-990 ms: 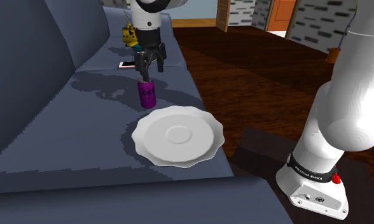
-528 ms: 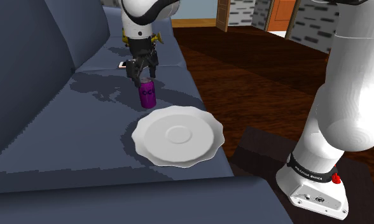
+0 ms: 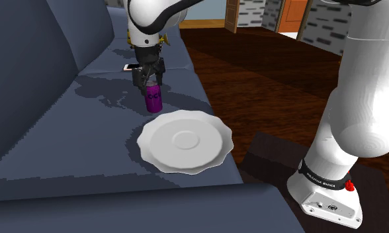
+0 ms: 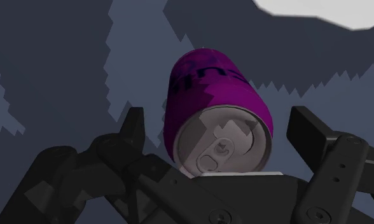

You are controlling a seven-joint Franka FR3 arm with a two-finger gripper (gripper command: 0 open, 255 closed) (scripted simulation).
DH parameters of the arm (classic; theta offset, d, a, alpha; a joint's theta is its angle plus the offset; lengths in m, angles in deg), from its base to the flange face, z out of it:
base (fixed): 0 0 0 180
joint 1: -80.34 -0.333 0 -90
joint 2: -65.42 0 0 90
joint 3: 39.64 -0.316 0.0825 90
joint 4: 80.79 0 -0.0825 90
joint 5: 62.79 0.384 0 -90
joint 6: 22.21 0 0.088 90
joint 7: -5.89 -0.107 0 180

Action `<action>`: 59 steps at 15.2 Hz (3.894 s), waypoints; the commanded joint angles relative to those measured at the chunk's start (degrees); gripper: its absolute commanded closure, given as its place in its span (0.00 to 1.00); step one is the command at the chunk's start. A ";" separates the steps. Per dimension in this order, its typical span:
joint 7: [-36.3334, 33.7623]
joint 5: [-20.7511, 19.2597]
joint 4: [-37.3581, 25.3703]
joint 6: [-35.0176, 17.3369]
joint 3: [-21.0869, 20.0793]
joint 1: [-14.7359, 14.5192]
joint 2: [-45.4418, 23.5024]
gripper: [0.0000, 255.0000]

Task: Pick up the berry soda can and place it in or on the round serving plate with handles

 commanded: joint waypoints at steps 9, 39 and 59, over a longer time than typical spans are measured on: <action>0.00 0.00 0.04 -0.05 0.00 0.00 0.00 1.00; -5.18 2.35 7.10 11.76 -2.89 -2.92 19.01 1.00; -10.62 5.97 27.54 4.82 -6.82 -6.49 32.85 1.00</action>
